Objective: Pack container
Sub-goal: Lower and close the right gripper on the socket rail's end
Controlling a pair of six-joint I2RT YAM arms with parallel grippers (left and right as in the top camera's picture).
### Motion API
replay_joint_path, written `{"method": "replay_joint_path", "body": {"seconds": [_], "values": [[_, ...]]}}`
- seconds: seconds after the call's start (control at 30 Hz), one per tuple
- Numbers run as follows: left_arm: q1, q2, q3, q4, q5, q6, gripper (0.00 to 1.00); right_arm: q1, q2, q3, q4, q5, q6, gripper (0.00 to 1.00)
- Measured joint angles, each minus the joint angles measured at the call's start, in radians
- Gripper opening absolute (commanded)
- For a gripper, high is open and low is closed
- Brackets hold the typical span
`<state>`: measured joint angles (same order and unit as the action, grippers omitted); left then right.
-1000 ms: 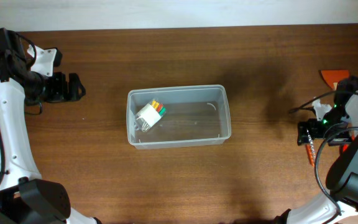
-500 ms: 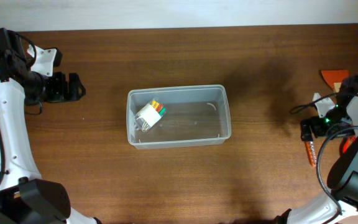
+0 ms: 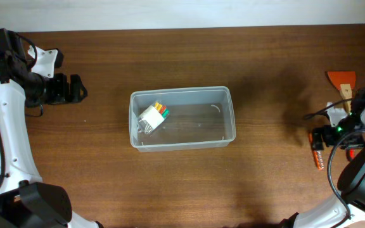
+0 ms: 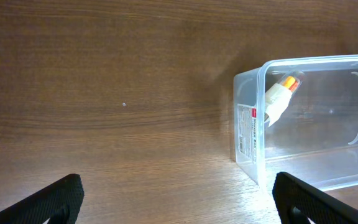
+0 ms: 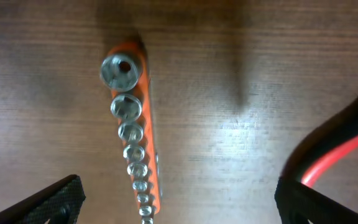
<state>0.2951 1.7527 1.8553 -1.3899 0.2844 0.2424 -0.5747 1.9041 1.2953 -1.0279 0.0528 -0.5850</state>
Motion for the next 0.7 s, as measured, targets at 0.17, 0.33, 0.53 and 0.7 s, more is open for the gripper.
{"method": "replay_joint_path", "body": {"seconds": [0.17,0.33,0.53,0.7], "values": [[0.000,0.000,0.000,0.000,0.000,0.000,0.99,0.000,0.005,-0.085,0.061,0.003,-0.018,0.99],[0.000,0.000,0.000,0.000,0.000,0.000,0.99,0.000,0.007,-0.106,0.100,0.003,-0.027,0.99],[0.000,0.000,0.000,0.000,0.000,0.000,0.99,0.000,0.008,-0.108,0.119,0.003,-0.029,0.99],[0.000,0.000,0.000,0.000,0.000,0.000,0.99,0.000,0.013,-0.116,0.131,0.007,-0.031,0.99]]}}
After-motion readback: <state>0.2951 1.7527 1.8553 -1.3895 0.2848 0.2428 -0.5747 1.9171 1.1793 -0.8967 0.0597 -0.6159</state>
